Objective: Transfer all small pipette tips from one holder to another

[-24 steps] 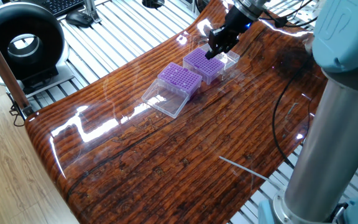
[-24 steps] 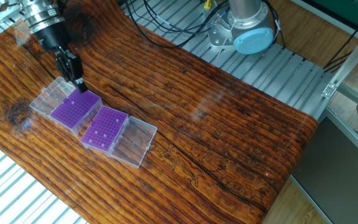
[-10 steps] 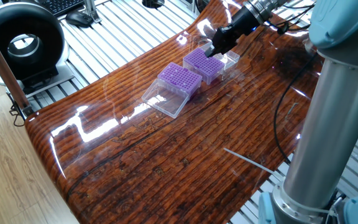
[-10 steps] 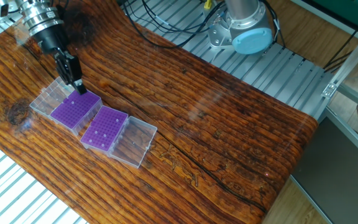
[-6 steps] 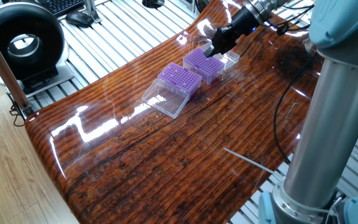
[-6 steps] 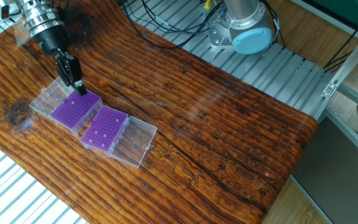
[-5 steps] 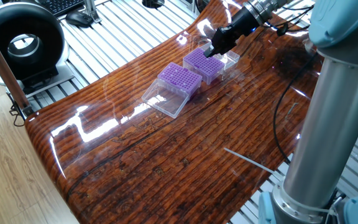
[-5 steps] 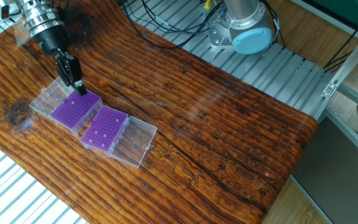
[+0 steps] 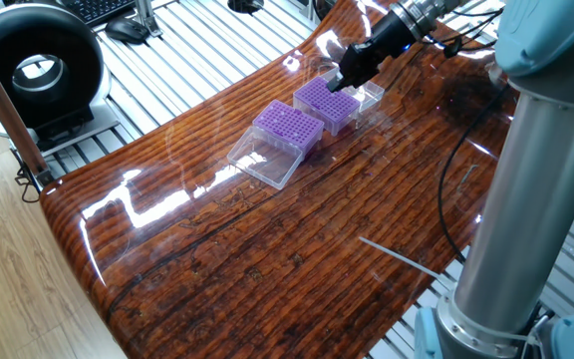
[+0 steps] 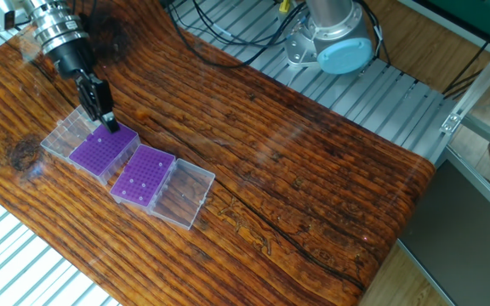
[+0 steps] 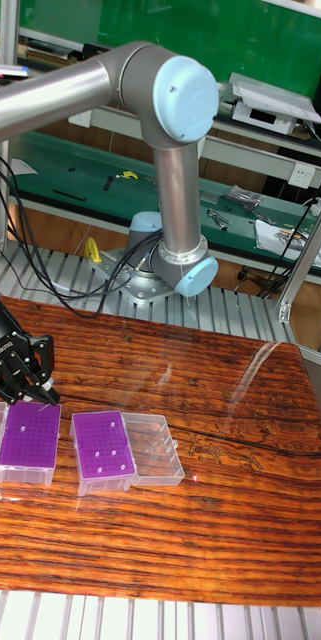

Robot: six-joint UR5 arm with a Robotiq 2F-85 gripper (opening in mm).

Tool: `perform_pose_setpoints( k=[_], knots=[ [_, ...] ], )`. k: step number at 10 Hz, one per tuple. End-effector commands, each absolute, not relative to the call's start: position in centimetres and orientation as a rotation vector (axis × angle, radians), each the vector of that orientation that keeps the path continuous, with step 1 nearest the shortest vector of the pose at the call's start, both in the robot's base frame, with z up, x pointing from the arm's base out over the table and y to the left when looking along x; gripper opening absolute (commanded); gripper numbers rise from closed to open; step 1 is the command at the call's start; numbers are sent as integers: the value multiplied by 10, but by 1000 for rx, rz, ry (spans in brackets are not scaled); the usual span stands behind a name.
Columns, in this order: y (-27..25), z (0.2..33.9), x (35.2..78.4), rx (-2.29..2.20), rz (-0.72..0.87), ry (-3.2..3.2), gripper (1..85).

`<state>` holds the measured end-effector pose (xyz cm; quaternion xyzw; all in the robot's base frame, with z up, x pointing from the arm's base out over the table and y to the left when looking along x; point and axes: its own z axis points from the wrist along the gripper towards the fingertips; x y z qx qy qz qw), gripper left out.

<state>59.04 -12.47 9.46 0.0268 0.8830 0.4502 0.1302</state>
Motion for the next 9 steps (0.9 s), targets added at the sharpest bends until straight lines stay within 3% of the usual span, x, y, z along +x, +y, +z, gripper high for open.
perform_pose_setpoints(
  k=[1,9],
  knots=[
    [-127,94,593,66,1328,2536,10],
    [-131,87,588,46,1337,2535,10]
  ],
)
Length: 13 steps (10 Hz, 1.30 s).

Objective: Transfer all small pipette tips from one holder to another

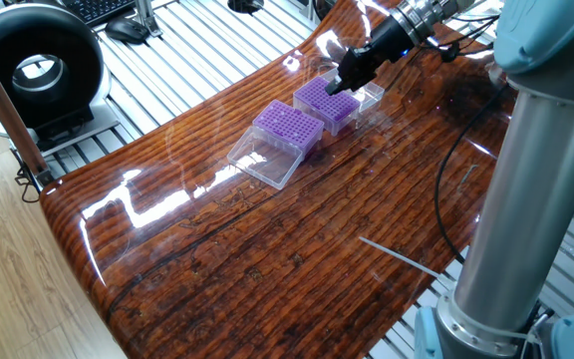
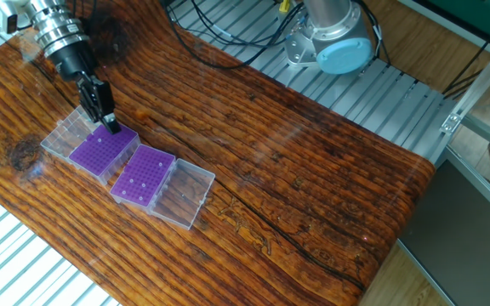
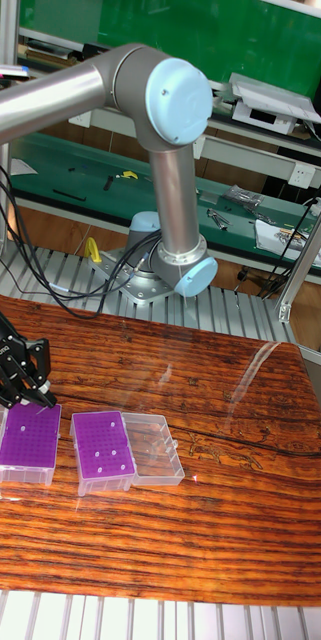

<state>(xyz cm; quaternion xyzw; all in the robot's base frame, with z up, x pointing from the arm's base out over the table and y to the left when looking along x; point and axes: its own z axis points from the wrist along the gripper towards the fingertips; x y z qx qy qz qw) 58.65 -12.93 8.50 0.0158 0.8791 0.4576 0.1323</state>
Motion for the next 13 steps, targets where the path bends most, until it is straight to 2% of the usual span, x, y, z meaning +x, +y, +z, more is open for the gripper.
perform_pose_setpoints(
  k=[1,13],
  knots=[
    [-131,87,588,46,1341,2533,10],
    [-133,82,585,29,1367,2512,10]
  ],
)
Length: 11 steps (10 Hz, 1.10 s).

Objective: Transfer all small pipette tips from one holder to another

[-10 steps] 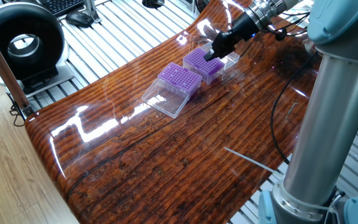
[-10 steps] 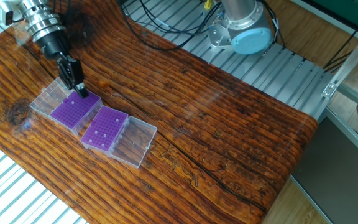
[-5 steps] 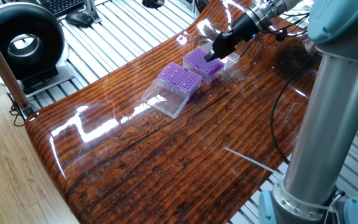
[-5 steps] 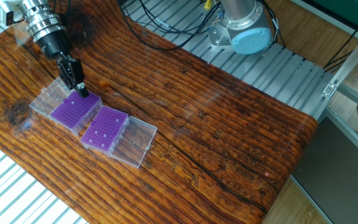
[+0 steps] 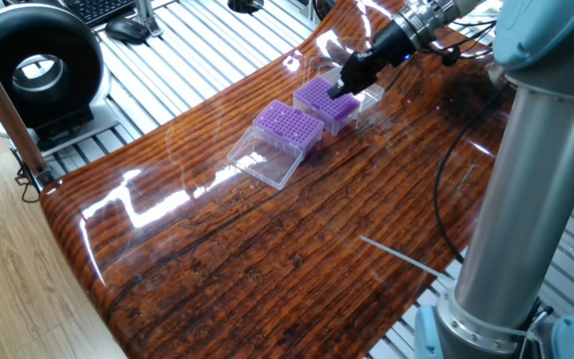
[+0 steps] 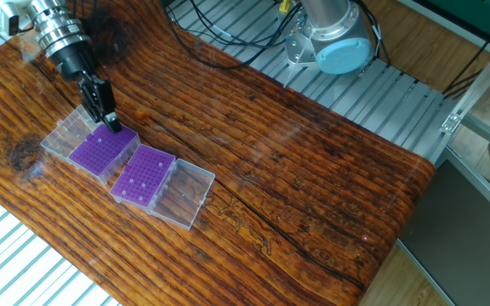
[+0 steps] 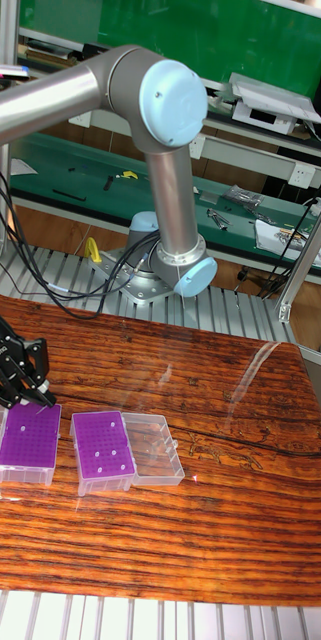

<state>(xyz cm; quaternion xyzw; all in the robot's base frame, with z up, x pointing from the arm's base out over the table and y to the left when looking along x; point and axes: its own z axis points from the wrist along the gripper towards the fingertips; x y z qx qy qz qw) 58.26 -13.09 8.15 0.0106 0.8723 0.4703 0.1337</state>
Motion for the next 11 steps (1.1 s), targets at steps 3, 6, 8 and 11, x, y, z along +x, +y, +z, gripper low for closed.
perform_pose_setpoints(
  k=[3,6,8,11],
  knots=[
    [-131,80,585,29,1365,2509,10],
    [-130,76,587,22,1369,2498,10],
    [-131,75,586,22,1365,2500,10],
    [-134,68,585,13,1355,2502,10]
  ],
)
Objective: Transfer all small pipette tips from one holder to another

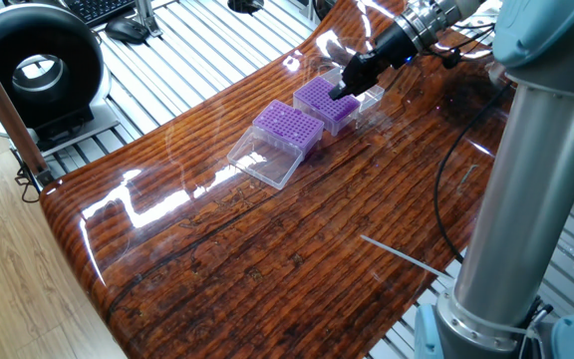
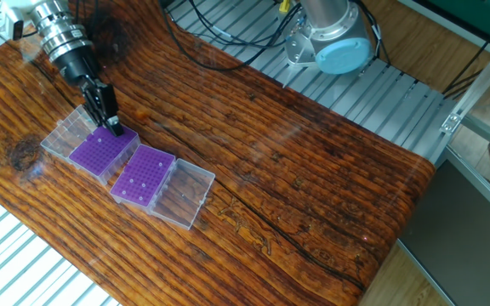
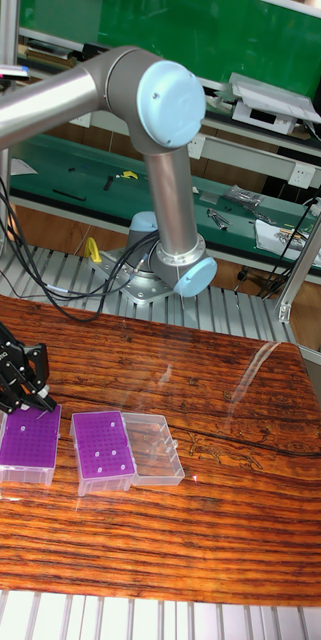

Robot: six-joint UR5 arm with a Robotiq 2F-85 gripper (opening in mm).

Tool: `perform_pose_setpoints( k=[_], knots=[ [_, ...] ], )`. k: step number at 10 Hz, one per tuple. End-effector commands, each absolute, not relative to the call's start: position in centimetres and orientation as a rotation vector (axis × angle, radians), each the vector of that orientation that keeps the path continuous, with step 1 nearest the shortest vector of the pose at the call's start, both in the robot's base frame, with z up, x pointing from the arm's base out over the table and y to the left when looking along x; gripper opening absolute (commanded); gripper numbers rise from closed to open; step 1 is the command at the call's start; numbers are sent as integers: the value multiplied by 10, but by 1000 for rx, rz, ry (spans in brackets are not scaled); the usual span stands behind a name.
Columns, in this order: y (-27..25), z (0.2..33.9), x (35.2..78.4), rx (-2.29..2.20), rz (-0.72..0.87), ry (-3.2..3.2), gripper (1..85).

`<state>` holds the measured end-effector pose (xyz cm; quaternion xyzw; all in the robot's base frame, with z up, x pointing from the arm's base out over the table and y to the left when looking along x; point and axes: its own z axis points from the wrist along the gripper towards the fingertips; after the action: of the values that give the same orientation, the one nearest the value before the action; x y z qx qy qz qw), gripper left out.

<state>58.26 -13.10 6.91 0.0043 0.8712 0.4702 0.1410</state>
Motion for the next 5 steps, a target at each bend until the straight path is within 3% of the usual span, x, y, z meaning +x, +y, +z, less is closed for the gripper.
perform_pose_setpoints(
  k=[1,5],
  knots=[
    [-135,68,584,11,1354,2502,10],
    [-140,64,583,-3,1347,2508,10]
  ],
)
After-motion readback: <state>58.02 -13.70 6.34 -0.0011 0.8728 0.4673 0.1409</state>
